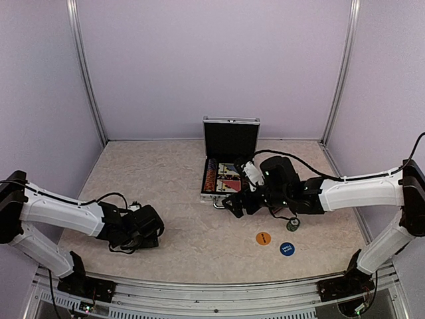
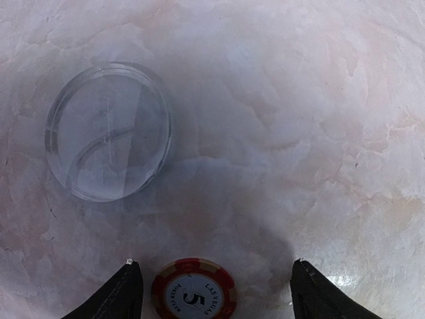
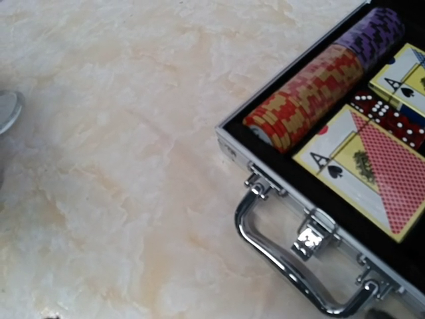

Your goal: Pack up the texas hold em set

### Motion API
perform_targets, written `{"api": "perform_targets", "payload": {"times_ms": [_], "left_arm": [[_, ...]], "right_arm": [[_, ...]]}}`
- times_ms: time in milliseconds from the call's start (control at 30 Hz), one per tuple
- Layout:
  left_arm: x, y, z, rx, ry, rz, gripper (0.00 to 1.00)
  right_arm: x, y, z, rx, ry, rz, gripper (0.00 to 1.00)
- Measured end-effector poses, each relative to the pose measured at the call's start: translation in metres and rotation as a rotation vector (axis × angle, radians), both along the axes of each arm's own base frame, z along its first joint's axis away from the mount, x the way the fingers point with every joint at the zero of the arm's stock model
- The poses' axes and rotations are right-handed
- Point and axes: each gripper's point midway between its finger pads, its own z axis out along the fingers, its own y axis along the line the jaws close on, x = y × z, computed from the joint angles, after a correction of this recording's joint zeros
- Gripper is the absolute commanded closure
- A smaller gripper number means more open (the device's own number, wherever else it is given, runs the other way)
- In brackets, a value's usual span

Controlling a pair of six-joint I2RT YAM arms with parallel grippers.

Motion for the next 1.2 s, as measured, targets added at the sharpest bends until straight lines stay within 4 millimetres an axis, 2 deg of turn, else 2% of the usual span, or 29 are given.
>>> {"api": "perform_targets", "payload": {"times_ms": [133,433,767,1200], "left_arm": [[-0.003,0.000,0.000,0.001,-0.003,0.006,0.25],[-0.010,0.002,-0.001,0.018,-0.001,0.018,0.34],[-0.010,0.001,-0.002,0.038,-0.004,0.030,0.41],[-0.009,0.002,-0.002,0.037,-0.012,0.043,0.56]], "right_arm": [[-0.001,0.001,0.000,0.003,0.003,0.003,0.01],[-0.001,0.001,0.001,0.007,0.006,0.004,0.01],[-0.004,-0.002,0.012,0.031,-0.012,0.005,0.01],[-0.005,-0.004,0.009,0.034,-0.014,0.004,0.00]]}}
